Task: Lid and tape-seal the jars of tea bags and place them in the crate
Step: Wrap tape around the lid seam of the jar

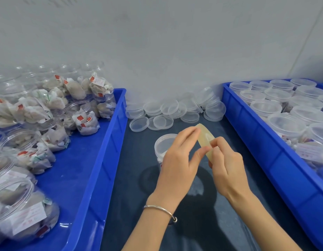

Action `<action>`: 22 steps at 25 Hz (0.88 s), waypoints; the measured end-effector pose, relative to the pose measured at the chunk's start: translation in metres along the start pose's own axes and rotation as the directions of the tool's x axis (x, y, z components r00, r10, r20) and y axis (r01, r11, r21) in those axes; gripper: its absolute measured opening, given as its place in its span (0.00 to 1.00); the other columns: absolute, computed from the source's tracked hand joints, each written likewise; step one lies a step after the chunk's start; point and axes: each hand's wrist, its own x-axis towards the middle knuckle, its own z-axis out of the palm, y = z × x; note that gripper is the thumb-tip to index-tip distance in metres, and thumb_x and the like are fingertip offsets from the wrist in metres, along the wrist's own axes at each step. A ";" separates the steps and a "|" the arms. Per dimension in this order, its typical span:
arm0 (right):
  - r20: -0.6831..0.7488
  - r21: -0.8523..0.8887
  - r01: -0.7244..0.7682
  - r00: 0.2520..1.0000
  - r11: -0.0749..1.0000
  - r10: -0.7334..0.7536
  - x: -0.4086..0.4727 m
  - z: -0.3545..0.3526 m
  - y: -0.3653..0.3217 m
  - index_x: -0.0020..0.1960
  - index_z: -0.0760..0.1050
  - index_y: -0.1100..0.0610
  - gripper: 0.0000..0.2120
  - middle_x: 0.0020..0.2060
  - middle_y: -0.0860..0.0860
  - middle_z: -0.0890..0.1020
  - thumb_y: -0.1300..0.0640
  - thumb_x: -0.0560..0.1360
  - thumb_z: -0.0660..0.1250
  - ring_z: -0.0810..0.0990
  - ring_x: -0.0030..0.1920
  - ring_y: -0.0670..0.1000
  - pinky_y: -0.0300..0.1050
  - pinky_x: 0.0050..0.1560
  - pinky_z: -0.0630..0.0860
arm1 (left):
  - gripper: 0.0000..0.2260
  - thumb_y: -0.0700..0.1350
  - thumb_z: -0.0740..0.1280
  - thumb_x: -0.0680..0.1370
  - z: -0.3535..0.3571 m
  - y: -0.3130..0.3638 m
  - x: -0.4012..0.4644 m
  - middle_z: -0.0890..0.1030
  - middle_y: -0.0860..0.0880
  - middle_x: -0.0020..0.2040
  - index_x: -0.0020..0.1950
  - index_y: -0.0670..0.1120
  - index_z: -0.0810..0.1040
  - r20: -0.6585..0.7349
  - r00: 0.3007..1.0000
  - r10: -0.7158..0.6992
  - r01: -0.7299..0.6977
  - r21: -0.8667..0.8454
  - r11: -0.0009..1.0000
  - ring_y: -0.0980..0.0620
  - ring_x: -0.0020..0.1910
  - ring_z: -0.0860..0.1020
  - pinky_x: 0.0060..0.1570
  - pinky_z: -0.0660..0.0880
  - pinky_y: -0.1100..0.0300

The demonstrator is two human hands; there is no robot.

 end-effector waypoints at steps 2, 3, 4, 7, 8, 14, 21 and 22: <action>-0.014 -0.011 -0.007 1.000 1.000 0.007 0.000 0.001 0.002 0.40 0.66 0.53 0.16 0.22 0.51 0.68 0.45 0.69 0.45 0.68 0.26 0.54 0.54 0.31 0.68 | 0.15 0.43 0.68 0.76 0.005 -0.001 -0.006 0.78 0.49 0.61 0.62 0.40 0.78 -0.108 0.993 0.047 -0.043 0.038 0.998 0.59 0.60 0.74 0.61 0.70 0.67; -0.020 -0.015 -0.012 1.000 1.000 0.012 0.001 0.001 0.003 0.40 0.66 0.53 0.16 0.22 0.51 0.68 0.45 0.69 0.45 0.68 0.26 0.54 0.53 0.31 0.67 | 0.14 0.42 0.68 0.76 0.008 -0.001 -0.008 0.79 0.49 0.59 0.60 0.40 0.79 -0.146 0.987 0.069 -0.063 0.046 0.997 0.58 0.58 0.75 0.59 0.72 0.65; -0.026 -0.017 -0.018 0.999 1.000 0.018 0.001 0.002 0.004 0.40 0.66 0.53 0.16 0.23 0.51 0.69 0.45 0.69 0.45 0.68 0.26 0.54 0.52 0.31 0.67 | 0.12 0.41 0.69 0.76 0.010 -0.002 -0.011 0.80 0.48 0.57 0.58 0.39 0.80 -0.173 0.980 0.096 -0.088 0.054 0.995 0.57 0.56 0.76 0.57 0.74 0.64; -0.040 -0.017 -0.030 0.999 0.999 0.029 0.001 0.000 0.007 0.39 0.65 0.52 0.14 0.24 0.52 0.71 0.45 0.69 0.45 0.68 0.27 0.53 0.51 0.31 0.66 | 0.10 0.41 0.68 0.76 0.016 -0.004 -0.017 0.81 0.46 0.54 0.55 0.39 0.82 -0.222 0.960 0.172 -0.160 0.070 0.985 0.55 0.54 0.78 0.56 0.75 0.62; -0.036 -0.016 -0.030 0.999 0.999 0.029 0.001 0.000 0.007 0.39 0.65 0.51 0.14 0.24 0.52 0.71 0.45 0.69 0.45 0.69 0.27 0.53 0.51 0.31 0.66 | 0.10 0.41 0.68 0.77 0.016 -0.005 -0.017 0.81 0.46 0.54 0.55 0.39 0.82 -0.227 0.958 0.173 -0.163 0.063 0.985 0.55 0.54 0.78 0.56 0.75 0.62; 0.033 -0.062 0.059 0.998 0.996 -0.057 -0.006 0.003 0.005 0.40 0.65 0.51 0.16 0.24 0.45 0.71 0.43 0.71 0.45 0.67 0.25 0.47 0.44 0.31 0.61 | 0.15 0.46 0.60 0.81 0.006 -0.005 -0.005 0.74 0.53 0.63 0.66 0.42 0.74 -0.042 0.996 -0.075 0.074 -0.016 0.997 0.66 0.62 0.69 0.62 0.63 0.74; 0.065 -0.069 0.150 0.987 0.986 -0.145 -0.022 0.005 0.006 0.43 0.72 0.61 0.21 0.22 0.44 0.63 0.44 0.71 0.53 0.63 0.23 0.50 0.44 0.28 0.62 | 0.10 0.44 0.67 0.78 -0.014 -0.014 0.007 0.80 0.54 0.56 0.57 0.44 0.81 0.072 0.958 -0.276 0.285 -0.287 0.914 0.65 0.55 0.76 0.55 0.71 0.71; 0.069 -0.066 0.164 0.985 0.984 -0.159 -0.023 0.004 0.006 0.43 0.72 0.62 0.20 0.22 0.44 0.63 0.45 0.71 0.53 0.64 0.23 0.51 0.44 0.27 0.63 | 0.08 0.42 0.70 0.76 -0.015 -0.015 0.006 0.82 0.53 0.53 0.53 0.44 0.84 0.036 0.948 -0.317 0.309 -0.355 0.882 0.62 0.53 0.79 0.53 0.74 0.69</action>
